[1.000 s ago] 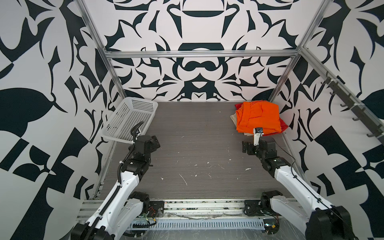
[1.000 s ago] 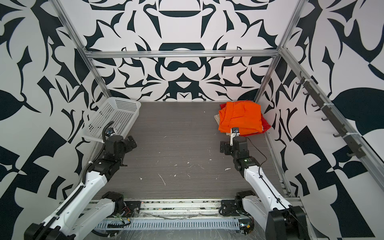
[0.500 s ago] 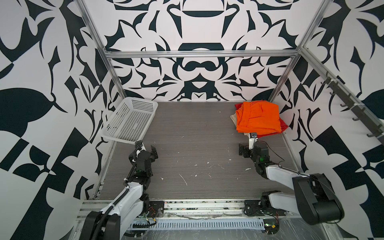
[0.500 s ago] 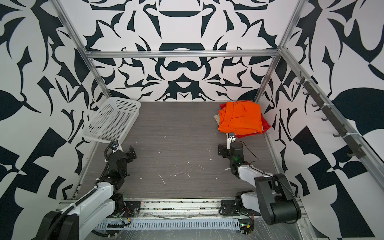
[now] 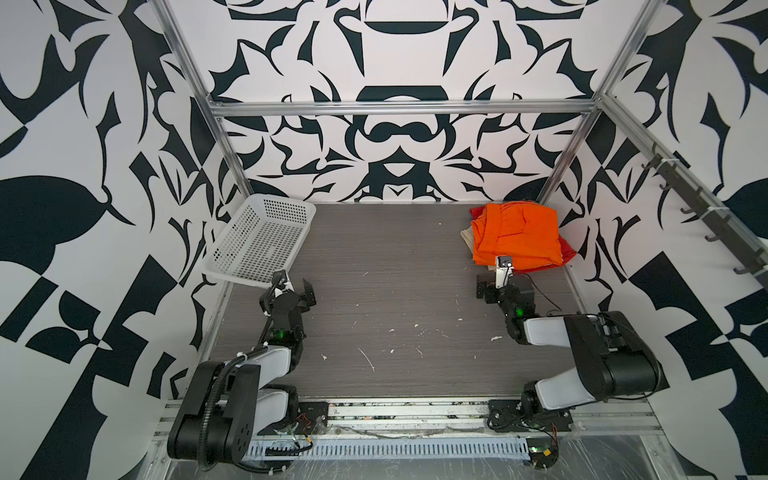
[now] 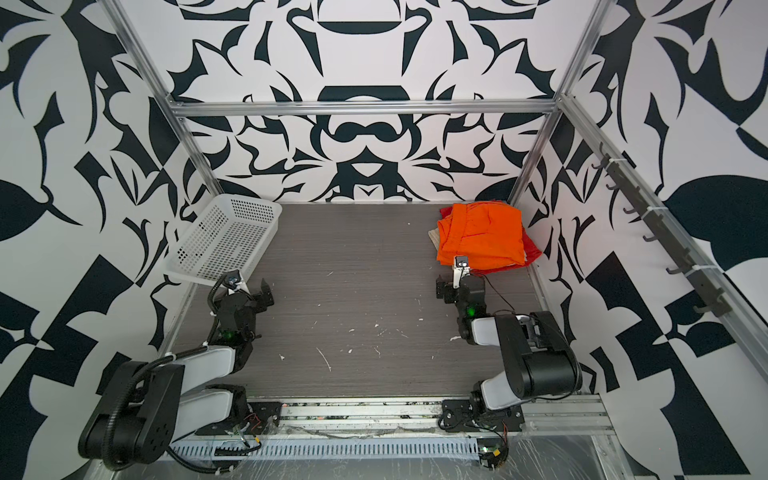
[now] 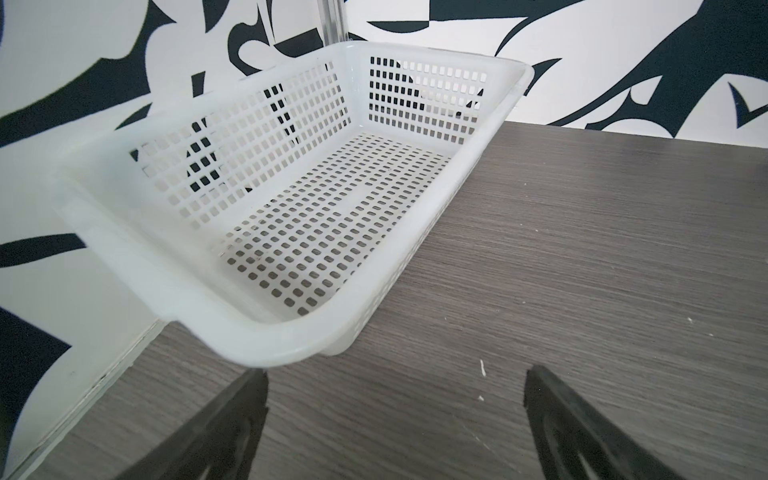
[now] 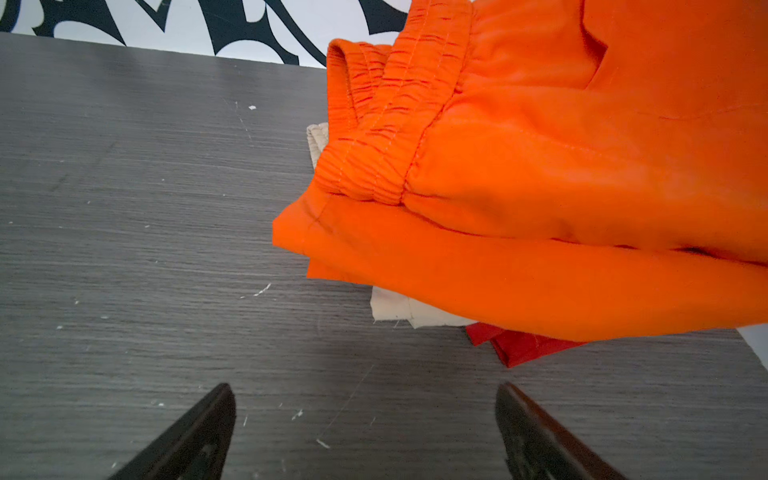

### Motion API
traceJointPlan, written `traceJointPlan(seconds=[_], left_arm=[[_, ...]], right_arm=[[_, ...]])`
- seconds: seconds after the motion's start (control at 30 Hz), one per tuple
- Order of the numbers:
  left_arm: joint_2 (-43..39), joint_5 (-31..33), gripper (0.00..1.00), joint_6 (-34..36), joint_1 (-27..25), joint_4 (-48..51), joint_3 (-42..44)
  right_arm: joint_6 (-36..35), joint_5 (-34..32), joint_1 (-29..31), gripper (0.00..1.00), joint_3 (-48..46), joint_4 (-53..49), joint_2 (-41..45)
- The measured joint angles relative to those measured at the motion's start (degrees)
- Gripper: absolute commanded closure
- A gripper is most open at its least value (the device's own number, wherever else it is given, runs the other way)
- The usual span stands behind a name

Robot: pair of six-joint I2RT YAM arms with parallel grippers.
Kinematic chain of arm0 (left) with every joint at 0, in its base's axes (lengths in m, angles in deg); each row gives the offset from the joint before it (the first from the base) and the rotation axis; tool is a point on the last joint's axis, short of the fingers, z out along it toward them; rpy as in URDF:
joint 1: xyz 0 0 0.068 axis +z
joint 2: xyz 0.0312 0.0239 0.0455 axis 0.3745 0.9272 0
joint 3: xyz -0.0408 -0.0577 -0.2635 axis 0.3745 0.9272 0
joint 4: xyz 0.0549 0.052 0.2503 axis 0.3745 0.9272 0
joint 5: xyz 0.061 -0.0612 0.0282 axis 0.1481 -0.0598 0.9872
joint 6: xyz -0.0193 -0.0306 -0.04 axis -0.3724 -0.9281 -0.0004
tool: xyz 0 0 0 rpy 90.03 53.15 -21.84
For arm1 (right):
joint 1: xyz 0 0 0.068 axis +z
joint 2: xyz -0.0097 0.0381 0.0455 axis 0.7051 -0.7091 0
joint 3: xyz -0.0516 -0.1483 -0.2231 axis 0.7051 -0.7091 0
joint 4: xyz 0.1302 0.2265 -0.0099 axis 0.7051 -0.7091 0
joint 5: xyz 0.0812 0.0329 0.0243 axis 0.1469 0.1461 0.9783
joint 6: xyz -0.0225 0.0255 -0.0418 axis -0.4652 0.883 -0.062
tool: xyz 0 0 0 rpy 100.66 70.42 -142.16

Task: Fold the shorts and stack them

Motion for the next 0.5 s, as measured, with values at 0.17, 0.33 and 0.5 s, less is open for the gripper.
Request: traceJointPlan(seconds=[0.17, 0.33, 0.5], left_arm=[[7.45, -1.25, 0.00, 1.79, 0.87, -6.54, -1.79], [15.10, -1.57, 0.01, 2.47, 1.07, -12.24, -2.93], [20.94, -1.36, 0.00, 3.04, 1.09, -15.47, -4.00]], right_arm=[[-0.24, 0.63, -0.11, 0.00, -1.16, 3.76, -3.37], [-0.26, 0.55, -0.11, 0.00, -0.57, 3.78, -3.45], [-0.24, 0.52, -0.11, 0.00, -0.33, 3.80, -3.45]])
